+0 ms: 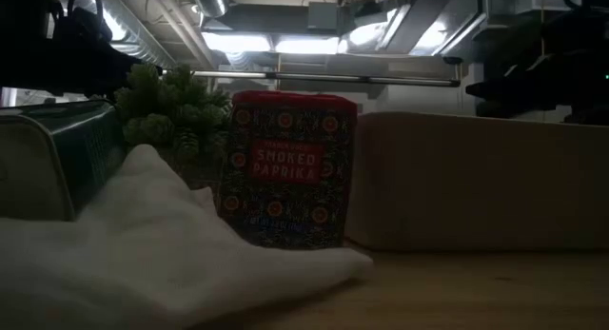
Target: Sort spices by type
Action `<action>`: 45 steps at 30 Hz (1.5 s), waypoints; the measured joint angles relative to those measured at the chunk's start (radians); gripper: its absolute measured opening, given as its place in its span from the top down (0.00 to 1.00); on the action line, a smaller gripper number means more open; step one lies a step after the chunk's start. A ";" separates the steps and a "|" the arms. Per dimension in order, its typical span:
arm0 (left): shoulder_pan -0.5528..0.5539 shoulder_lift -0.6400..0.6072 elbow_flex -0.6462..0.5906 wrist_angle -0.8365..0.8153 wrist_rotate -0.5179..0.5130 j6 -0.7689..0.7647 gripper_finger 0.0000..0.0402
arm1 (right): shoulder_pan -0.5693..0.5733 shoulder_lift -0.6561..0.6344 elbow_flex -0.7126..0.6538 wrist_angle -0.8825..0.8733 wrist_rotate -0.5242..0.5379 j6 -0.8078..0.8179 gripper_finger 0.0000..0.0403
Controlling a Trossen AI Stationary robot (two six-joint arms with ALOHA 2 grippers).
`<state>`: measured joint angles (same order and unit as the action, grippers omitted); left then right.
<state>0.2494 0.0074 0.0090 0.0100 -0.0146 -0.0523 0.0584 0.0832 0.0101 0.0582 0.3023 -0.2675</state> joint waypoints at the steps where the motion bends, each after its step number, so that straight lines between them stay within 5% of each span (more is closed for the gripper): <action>1: 0.000 0.000 0.000 0.000 0.000 0.000 0.30 | 0.000 0.000 0.000 0.000 0.000 0.000 0.29; 21: 0.000 0.000 0.000 0.000 0.000 0.000 0.30 | 0.000 0.000 0.000 0.012 0.000 0.083 0.29; 36: 0.000 0.000 0.000 0.001 0.000 0.000 0.30 | 0.000 0.000 0.000 0.037 0.002 0.302 0.29; 45: 0.000 0.000 0.000 0.001 0.000 0.000 0.30 | 0.000 0.001 0.038 0.125 0.089 0.349 0.29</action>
<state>0.2493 0.0074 0.0086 0.0112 -0.0147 -0.0525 0.0586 0.0841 0.0479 0.1832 0.3916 0.0814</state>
